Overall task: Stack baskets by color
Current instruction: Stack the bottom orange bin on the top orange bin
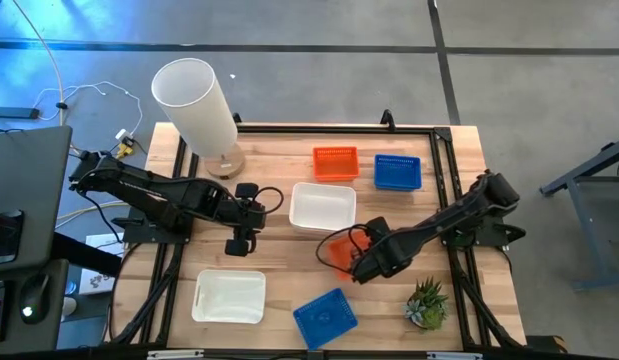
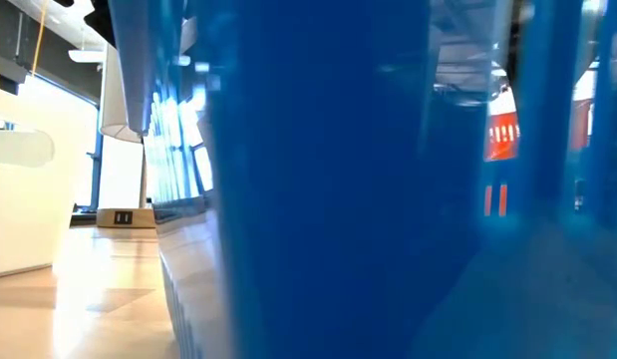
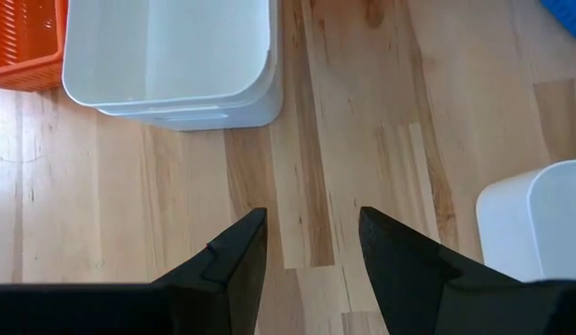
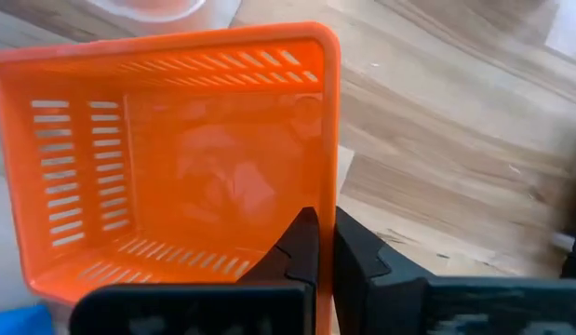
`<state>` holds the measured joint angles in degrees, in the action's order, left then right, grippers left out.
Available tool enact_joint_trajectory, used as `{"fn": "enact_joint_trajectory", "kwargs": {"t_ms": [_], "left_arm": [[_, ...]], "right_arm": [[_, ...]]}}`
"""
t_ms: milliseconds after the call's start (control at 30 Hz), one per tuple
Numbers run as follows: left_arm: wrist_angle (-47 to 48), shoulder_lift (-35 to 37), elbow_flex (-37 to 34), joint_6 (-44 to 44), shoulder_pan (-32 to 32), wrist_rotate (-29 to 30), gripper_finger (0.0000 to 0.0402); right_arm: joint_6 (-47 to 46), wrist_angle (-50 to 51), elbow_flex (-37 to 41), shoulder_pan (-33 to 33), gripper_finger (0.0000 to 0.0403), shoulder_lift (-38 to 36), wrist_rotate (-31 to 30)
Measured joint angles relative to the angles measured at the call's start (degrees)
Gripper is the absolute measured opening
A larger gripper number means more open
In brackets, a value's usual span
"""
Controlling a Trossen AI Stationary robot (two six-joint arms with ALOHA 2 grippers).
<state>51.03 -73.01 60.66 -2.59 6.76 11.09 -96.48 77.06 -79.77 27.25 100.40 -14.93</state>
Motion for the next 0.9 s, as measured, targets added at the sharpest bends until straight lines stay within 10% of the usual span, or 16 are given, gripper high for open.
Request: {"fn": "enact_joint_trajectory", "kwargs": {"t_ms": [433,900], "left_arm": [[0.01,-0.02,0.00,0.20,0.00,0.05,0.0156],[-1.73,-0.04,0.00,1.08,0.02,0.16,0.0156]], "right_arm": [[3.26,3.43,0.00,0.30,0.0000,-7.03,1.19],[13.80,0.71,0.00,-6.15,0.0000,-22.15,-11.69]]}}
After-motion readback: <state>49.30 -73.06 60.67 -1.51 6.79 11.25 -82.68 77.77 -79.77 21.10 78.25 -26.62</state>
